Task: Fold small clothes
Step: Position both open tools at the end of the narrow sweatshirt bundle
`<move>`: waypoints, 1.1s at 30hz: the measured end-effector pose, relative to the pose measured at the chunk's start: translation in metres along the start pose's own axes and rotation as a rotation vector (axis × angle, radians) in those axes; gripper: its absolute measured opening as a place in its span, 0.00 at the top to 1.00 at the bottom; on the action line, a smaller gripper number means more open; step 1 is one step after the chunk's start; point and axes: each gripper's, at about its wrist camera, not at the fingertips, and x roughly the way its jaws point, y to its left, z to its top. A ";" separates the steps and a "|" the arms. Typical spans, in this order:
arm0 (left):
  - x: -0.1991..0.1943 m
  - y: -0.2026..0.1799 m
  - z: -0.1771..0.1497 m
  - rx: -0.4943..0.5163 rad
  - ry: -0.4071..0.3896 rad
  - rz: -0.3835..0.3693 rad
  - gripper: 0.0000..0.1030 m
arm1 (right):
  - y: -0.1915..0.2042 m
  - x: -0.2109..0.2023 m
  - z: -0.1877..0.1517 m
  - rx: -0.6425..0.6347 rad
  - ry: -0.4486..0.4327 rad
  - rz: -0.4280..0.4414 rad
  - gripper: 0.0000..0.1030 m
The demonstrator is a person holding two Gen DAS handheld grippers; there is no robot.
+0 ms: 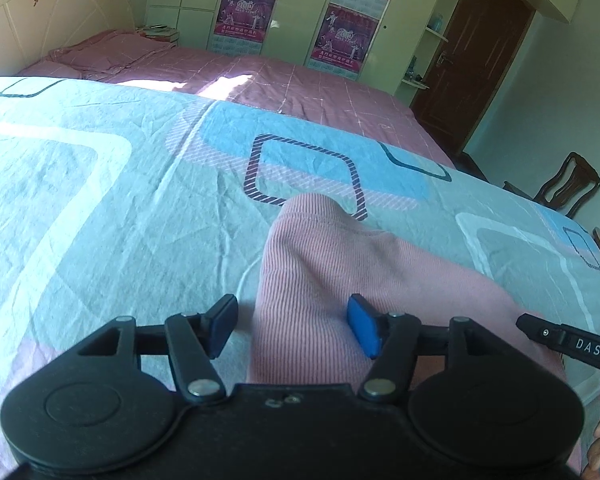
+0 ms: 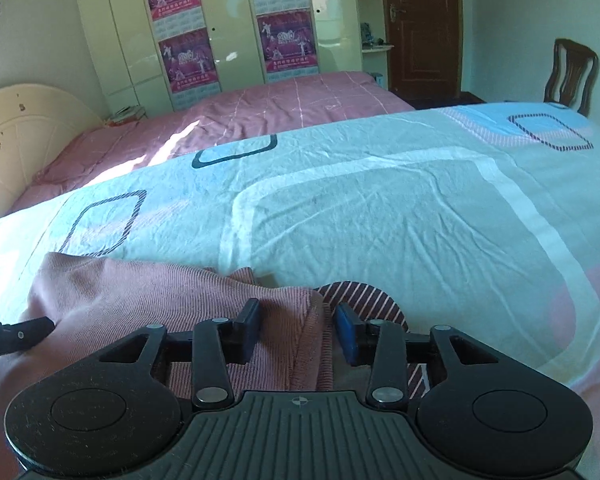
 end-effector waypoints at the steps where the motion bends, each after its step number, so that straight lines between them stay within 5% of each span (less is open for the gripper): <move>1: -0.001 0.000 0.000 0.001 0.001 0.001 0.40 | 0.000 -0.003 0.001 -0.003 0.000 -0.001 0.58; 9: -0.034 -0.003 -0.001 0.041 -0.046 0.007 0.40 | 0.007 -0.056 -0.002 -0.024 -0.073 0.066 0.59; 16: -0.072 -0.006 -0.021 0.093 -0.056 -0.010 0.40 | 0.019 -0.084 -0.029 -0.082 -0.041 0.132 0.59; 23: -0.076 -0.012 -0.043 0.154 -0.027 0.014 0.40 | 0.019 -0.069 -0.053 -0.172 0.032 0.028 0.59; 27: -0.073 -0.014 -0.043 0.164 -0.022 0.030 0.40 | -0.001 -0.062 -0.051 -0.062 0.068 0.055 0.59; 33: -0.094 -0.017 -0.044 0.168 -0.022 0.021 0.42 | 0.009 -0.106 -0.057 -0.101 -0.001 0.090 0.59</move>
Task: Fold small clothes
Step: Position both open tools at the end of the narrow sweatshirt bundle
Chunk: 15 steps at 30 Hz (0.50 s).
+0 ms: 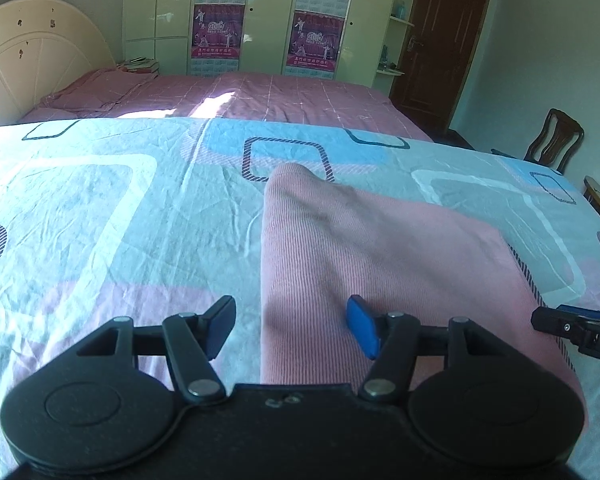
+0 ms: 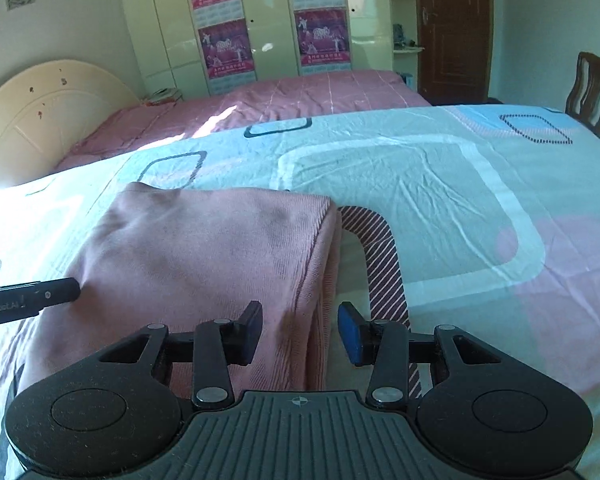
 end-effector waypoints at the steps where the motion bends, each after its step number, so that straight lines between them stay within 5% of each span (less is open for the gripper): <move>1: -0.004 0.000 -0.001 0.001 0.001 -0.006 0.42 | 0.004 -0.008 -0.002 0.000 -0.008 0.003 0.59; 11: -0.024 0.002 -0.032 0.045 0.052 -0.102 0.40 | 0.021 -0.038 -0.040 0.028 0.015 -0.046 0.59; 15: -0.021 0.004 -0.048 0.083 0.089 -0.141 0.38 | 0.019 -0.034 -0.066 0.002 0.067 -0.174 0.59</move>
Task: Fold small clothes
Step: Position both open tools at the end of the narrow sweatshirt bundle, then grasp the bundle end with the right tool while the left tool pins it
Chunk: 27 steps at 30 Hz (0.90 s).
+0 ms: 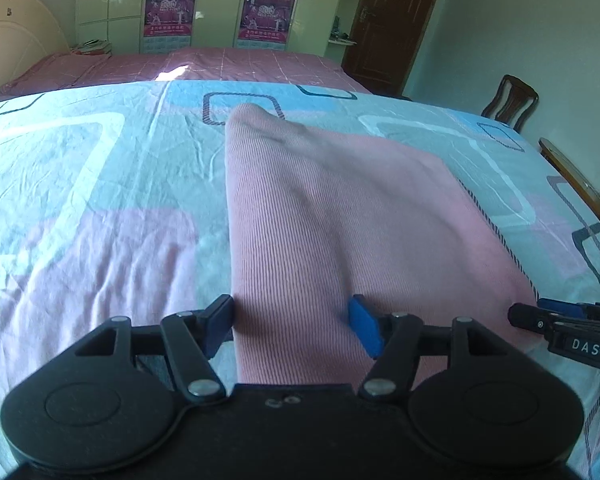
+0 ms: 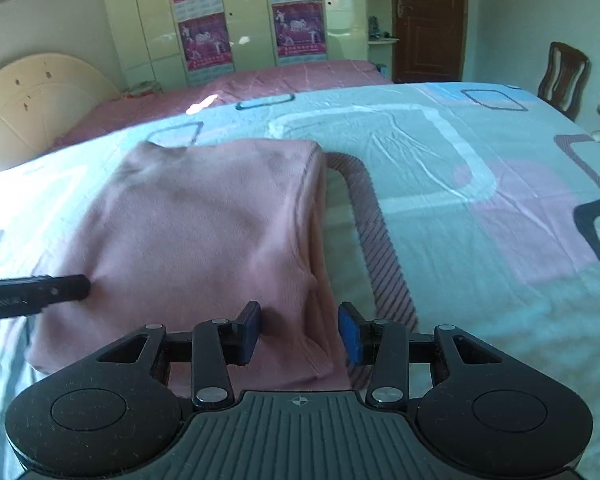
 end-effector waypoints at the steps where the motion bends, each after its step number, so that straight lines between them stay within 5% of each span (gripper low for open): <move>1: 0.002 0.000 -0.002 0.011 0.008 -0.007 0.38 | -0.005 0.004 -0.005 0.033 0.019 -0.005 0.59; 4: 0.006 0.008 -0.006 -0.008 0.046 -0.044 0.36 | -0.015 -0.003 -0.007 0.168 0.008 0.008 0.59; 9: 0.006 0.014 -0.009 0.004 0.058 -0.072 0.32 | -0.010 -0.008 -0.014 0.197 0.009 -0.022 0.59; 10: 0.006 0.014 -0.009 0.004 0.059 -0.075 0.32 | -0.010 -0.012 -0.013 0.202 -0.003 -0.009 0.73; 11: 0.007 0.014 -0.009 0.006 0.060 -0.076 0.32 | -0.008 -0.012 -0.013 0.193 -0.002 -0.011 0.75; 16: 0.006 0.013 -0.009 -0.007 0.074 -0.067 0.31 | -0.005 -0.012 -0.007 0.144 0.016 -0.003 0.74; 17: 0.006 0.012 -0.008 -0.004 0.075 -0.063 0.29 | -0.005 -0.014 -0.006 0.137 0.009 0.012 0.72; 19: 0.005 0.010 -0.005 0.002 0.083 -0.049 0.26 | -0.007 -0.018 -0.003 0.136 -0.007 0.046 0.44; 21: 0.003 0.009 -0.001 0.010 0.087 -0.050 0.25 | -0.008 -0.022 0.002 0.141 -0.027 0.060 0.31; 27: 0.000 0.011 0.014 -0.008 0.054 0.001 0.21 | -0.001 -0.013 0.028 0.061 -0.040 0.112 0.31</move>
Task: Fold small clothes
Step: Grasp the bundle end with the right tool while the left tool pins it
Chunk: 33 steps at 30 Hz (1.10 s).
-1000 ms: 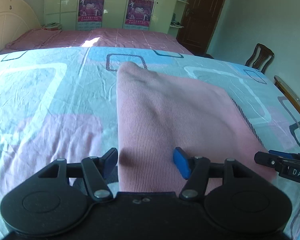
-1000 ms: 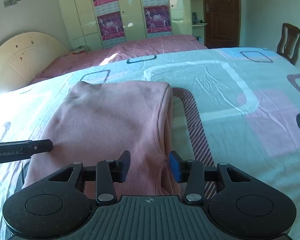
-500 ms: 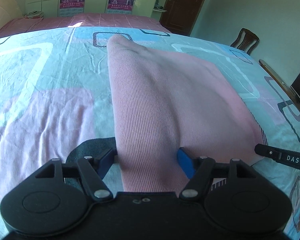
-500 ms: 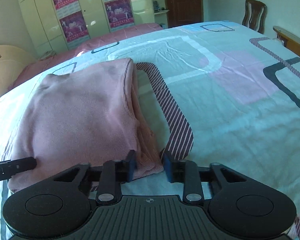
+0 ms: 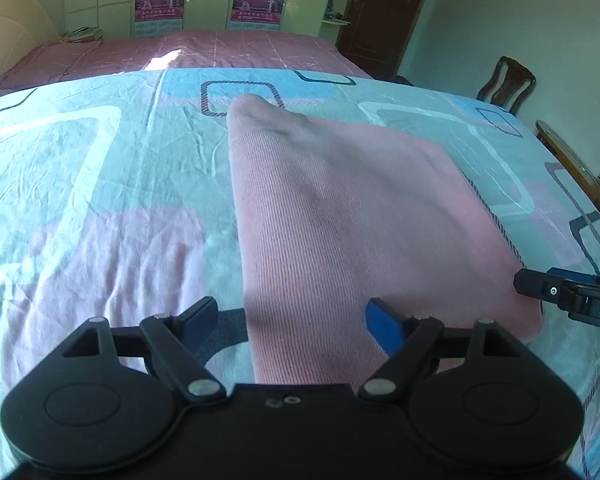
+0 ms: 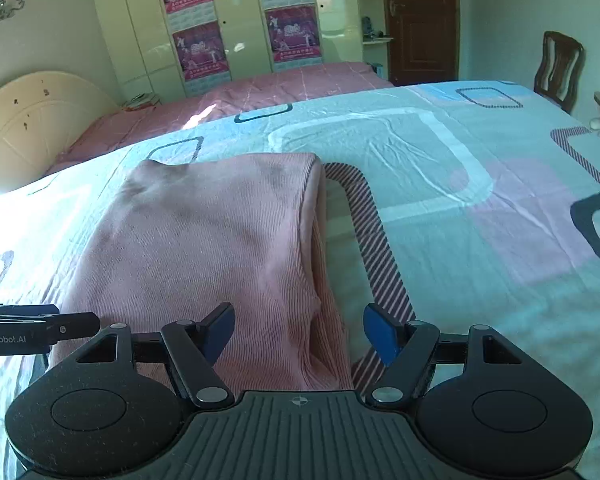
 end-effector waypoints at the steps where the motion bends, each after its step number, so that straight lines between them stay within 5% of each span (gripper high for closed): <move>1: 0.000 0.002 0.002 -0.014 -0.009 0.003 0.20 | 0.000 0.003 0.003 0.001 0.000 0.007 0.31; 8: 0.012 0.009 0.020 -0.054 -0.018 0.004 0.19 | -0.010 0.029 0.021 0.041 0.024 0.071 0.26; 17: 0.049 0.013 0.028 -0.101 0.018 -0.089 0.18 | -0.037 0.070 0.035 0.114 0.073 0.168 0.26; 23: 0.062 0.013 0.029 -0.137 0.028 -0.162 0.32 | -0.046 0.088 0.035 0.159 0.085 0.298 0.27; 28: 0.056 0.015 0.031 -0.148 0.015 -0.187 0.54 | -0.054 0.096 0.036 0.212 0.106 0.334 0.69; 33: 0.049 0.005 0.033 -0.118 -0.016 -0.155 0.64 | -0.055 0.092 0.037 0.260 0.114 0.344 0.80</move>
